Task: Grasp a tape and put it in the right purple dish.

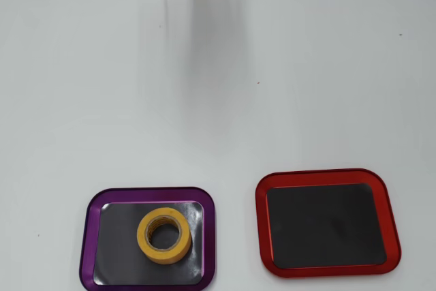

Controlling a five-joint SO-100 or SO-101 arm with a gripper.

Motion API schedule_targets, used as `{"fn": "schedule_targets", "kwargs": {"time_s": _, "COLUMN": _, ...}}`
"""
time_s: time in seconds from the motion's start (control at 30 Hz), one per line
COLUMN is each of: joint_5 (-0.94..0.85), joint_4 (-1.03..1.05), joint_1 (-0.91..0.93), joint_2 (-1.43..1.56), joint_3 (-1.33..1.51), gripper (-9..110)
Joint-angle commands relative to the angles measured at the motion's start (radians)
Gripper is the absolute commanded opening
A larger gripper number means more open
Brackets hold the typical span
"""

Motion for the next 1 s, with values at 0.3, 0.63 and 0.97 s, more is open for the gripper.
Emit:
{"fn": "schedule_targets", "kwargs": {"time_s": 0.3, "joint_5": 0.008, "joint_4": -0.241, "joint_1": -0.115, "joint_2": 0.63, "joint_3": 0.713, "gripper": 15}}
{"fn": "schedule_targets", "kwargs": {"time_s": 0.63, "joint_5": 0.006, "joint_4": -0.546, "joint_1": -0.126, "joint_2": 1.181, "joint_3": 1.327, "gripper": 16}}
{"fn": "schedule_targets", "kwargs": {"time_s": 0.97, "joint_5": 0.006, "joint_4": -0.459, "joint_1": -0.124, "joint_2": 1.399, "joint_3": 1.634, "gripper": 15}}
